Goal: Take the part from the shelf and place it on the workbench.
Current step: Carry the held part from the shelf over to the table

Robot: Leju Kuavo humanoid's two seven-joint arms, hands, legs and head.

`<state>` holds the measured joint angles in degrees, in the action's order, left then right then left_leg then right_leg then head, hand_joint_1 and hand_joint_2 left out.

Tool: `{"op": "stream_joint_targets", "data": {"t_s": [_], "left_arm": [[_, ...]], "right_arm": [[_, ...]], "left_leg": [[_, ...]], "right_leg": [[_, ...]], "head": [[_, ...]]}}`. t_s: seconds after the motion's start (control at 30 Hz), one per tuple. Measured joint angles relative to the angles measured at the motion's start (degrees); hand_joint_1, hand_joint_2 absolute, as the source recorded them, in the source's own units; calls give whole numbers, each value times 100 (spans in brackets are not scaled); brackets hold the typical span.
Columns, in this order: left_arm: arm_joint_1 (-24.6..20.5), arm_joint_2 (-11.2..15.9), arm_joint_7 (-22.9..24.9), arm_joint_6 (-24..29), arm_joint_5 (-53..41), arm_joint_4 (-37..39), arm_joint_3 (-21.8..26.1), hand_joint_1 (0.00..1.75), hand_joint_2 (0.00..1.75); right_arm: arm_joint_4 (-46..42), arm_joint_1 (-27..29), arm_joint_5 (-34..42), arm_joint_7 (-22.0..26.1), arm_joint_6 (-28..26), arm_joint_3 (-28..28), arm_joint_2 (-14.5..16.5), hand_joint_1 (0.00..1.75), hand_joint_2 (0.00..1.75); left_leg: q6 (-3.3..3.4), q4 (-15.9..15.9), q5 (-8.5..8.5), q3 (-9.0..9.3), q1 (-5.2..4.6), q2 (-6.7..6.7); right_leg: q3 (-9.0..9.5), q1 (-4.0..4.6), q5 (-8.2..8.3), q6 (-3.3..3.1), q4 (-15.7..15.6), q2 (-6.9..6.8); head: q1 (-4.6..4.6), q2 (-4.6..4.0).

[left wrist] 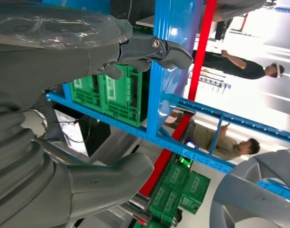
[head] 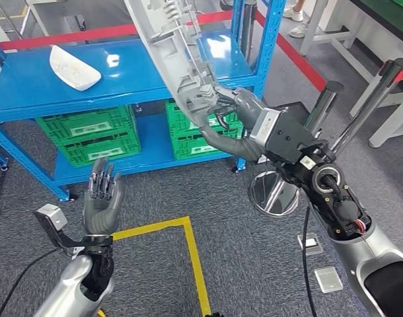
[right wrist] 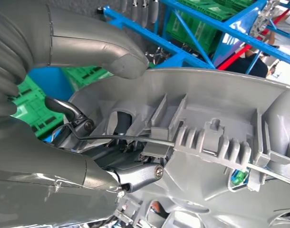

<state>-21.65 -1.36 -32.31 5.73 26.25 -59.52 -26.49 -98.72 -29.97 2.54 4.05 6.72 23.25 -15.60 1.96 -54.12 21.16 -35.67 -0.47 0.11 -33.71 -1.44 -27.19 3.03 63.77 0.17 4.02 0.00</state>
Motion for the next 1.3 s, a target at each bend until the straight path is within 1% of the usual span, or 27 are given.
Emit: {"op": "stream_joint_targets", "data": {"t_s": [0.07, 0.1, 0.17, 0.2, 0.27, 0.33, 0.37, 0.4, 0.43, 0.47, 0.5, 0.57, 0.6, 0.67, 0.7, 0.73, 0.77, 0.83, 0.87, 0.9, 0.93, 0.97, 1.03, 1.1, 1.2, 1.23, 1.3], "left_arm": [[0, 1, -9, 0, 0, 0, 0, 0, 175], [0, 2, -14, 0, 0, 0, 0, 0, 175], [3, 7, -22, 1, 1, 1, 1, 0, 175], [4, 10, -27, 1, 1, 1, 1, 0, 175], [4, 20, -39, 3, 2, 1, 2, 0, 175], [15, 27, -49, 5, 2, 1, 2, 0, 175], [24, 31, -52, 7, 1, 1, 2, 0, 175], [31, 33, -55, 8, 1, 1, 2, 0, 175], [34, 34, -60, 9, 0, 1, 2, 0, 175], [34, 36, -64, 10, 0, 0, 2, 0, 175], [29, 37, -68, 11, 0, -1, 2, 0, 175], [15, 36, -77, 11, 0, -3, 3, 0, 175], [11, 37, -82, 11, 0, -3, 3, 0, 175], [12, 39, -89, 10, -1, -4, 4, 0, 175], [13, 40, -90, 9, -1, -4, 4, 0, 175], [13, 38, -90, 8, -3, -4, 4, 0, 175], [13, 34, -90, 6, -6, -4, 4, 0, 175], [17, 28, -89, 4, -14, -4, 4, 0, 175], [25, 27, -88, 4, -19, -4, 4, 0, 175], [35, 28, -88, 6, -23, -4, 4, 0, 175], [45, 30, -85, 9, -28, -4, 4, 0, 175], [54, 32, -81, 13, -34, -4, 4, 0, 175], [62, 35, -73, 23, -47, -7, 5, 0, 175], [66, 37, -69, 30, -57, -17, 7, 0, 175], [78, 45, -55, 45, -63, -37, 10, 0, 175], [81, 50, -43, 51, -66, -44, 11, 0, 175], [88, 64, -14, 59, -74, -55, 13, 0, 175]], "right_arm": [[2, -1, 0, 5, 0, -4, 4, 175, 175], [3, -3, 0, 7, 0, -7, 6, 175, 175], [9, -8, -2, 17, 3, -8, 13, 175, 175], [12, -12, -9, 26, 13, -9, 20, 175, 175], [19, -21, -24, 46, 37, -12, 40, 175, 175], [36, -23, -31, 72, 63, -14, 59, 175, 175], [48, -22, -32, 87, 76, -13, 68, 175, 175], [61, -22, -37, 101, 89, -11, 77, 175, 175], [74, -21, -48, 111, 99, -10, 87, 175, 175], [88, -22, -62, 119, 105, -10, 96, 175, 175], [100, -25, -75, 125, 108, -11, 105, 175, 175], [120, -38, -87, 136, 112, -15, 118, 175, 175], [130, -46, -87, 142, 115, -16, 124, 175, 175], [156, -61, -90, 161, 125, -16, 138, 175, 175], [171, -67, -91, 174, 131, -19, 144, 175, 175], [183, -72, -93, 186, 139, -21, 150, 175, 175], [195, -76, -94, 197, 148, -23, 154, 175, 175], [219, -82, -94, 209, 163, -23, 160, 175, 175], [232, -81, -94, 211, 167, -23, 160, 175, 175], [247, -80, -94, 211, 170, -22, 161, 175, 175], [260, -79, -94, 211, 173, -22, 161, 175, 175], [268, -78, -94, 210, 179, -21, 161, 175, 175], [274, -85, -94, 209, 194, -21, 162, 175, 175], [274, -99, -94, 208, 207, -21, 167, 175, 175], [279, -124, -94, 194, 217, -21, 176, 175, 175], [280, -131, -94, 185, 218, -20, 184, 175, 175], [282, -143, -94, 160, 217, -22, 202, 175, 175]], "left_leg": [[-53, -53, -65, -82, -12, -1], [-84, -57, -105, -104, -17, -2], [-142, -48, -177, -136, -24, -10], [-177, -94, -129, -184, -24, -19], [-258, -516, 263, -385, 2, -32], [-340, -1329, 813, -656, 47, -32], [-369, -1675, 956, -736, 67, -32], [-387, -1846, 966, -729, 83, -31], [-394, -1796, 863, -613, 95, -31], [-388, -1523, 714, -378, 103, -31], [-372, -1112, 604, -62, 107, -34], [-307, -302, 561, 483, 86, -48], [-269, -93, 583, 605, 71, -57], [-180, -14, 530, 596, 52, -62], [-131, 13, 483, 570, 56, -54], [-74, 30, 428, 531, 61, -45], [-21, 51, 368, 486, 70, -36], [35, 52, 266, 364, 57, -29], [43, 49, 214, 297, 46, -29], [45, 44, 160, 225, 34, -32], [41, 37, 107, 153, 22, -36], [32, 26, 58, 85, 11, -40], [-2, -11, -16, -25, -7, -48], [-54, -35, -89, -86, -18, -45], [-157, -30, -178, -137, -22, -44], [-201, -107, -88, -189, -20, -46], [-300, -640, 390, -406, 18, -49]], "right_leg": [[390, 26, -11, -46, -636, 10], [442, 42, -52, -73, -759, 17], [395, 33, 19, -144, -804, 16], [357, 14, 72, -183, -818, 8], [240, -28, 199, -262, -850, -15], [83, -30, 320, -296, -851, -23], [3, -30, 381, -291, -851, -24], [-73, -30, 440, -283, -849, -24], [-144, -32, 496, -271, -848, -23], [-208, -33, 550, -253, -847, -22], [-258, -33, 601, -229, -845, -20], [-326, -23, 698, -162, -853, -19], [-336, -20, 745, -123, -865, -19], [-350, -21, 841, -40, -915, -17], [-381, -25, 812, -11, -894, -17], [-441, -26, 681, 8, -783, -17], [-528, -27, 452, 17, -550, -18], [-743, -15, -124, 24, 228, -17], [-814, -10, -302, 30, 602, -16], [-814, -4, -356, 30, 833, -15], [-711, -1, -291, 23, 856, -16], [-502, 2, -154, 5, 660, -17], [94, 26, 18, -52, -138, -21], [454, 63, -15, -105, -725, -14], [442, 57, 52, -189, -881, -14], [408, 35, 111, -230, -901, -24], [298, 2, 237, -296, -933, -45]], "head": [[10, 0], [11, 0], [-2, 0], [-16, 0], [-69, 0], [-109, 0], [-114, 0], [-116, 0], [-117, 0], [-118, 0], [-118, 0], [-106, 0], [-99, 0], [-82, 0], [-87, 0], [-82, 0], [-72, 0], [-43, 0], [-27, 0], [-15, 0], [-4, 0], [8, 0], [34, 0], [41, 0], [23, 0], [2, 0], [-55, 0]]}}
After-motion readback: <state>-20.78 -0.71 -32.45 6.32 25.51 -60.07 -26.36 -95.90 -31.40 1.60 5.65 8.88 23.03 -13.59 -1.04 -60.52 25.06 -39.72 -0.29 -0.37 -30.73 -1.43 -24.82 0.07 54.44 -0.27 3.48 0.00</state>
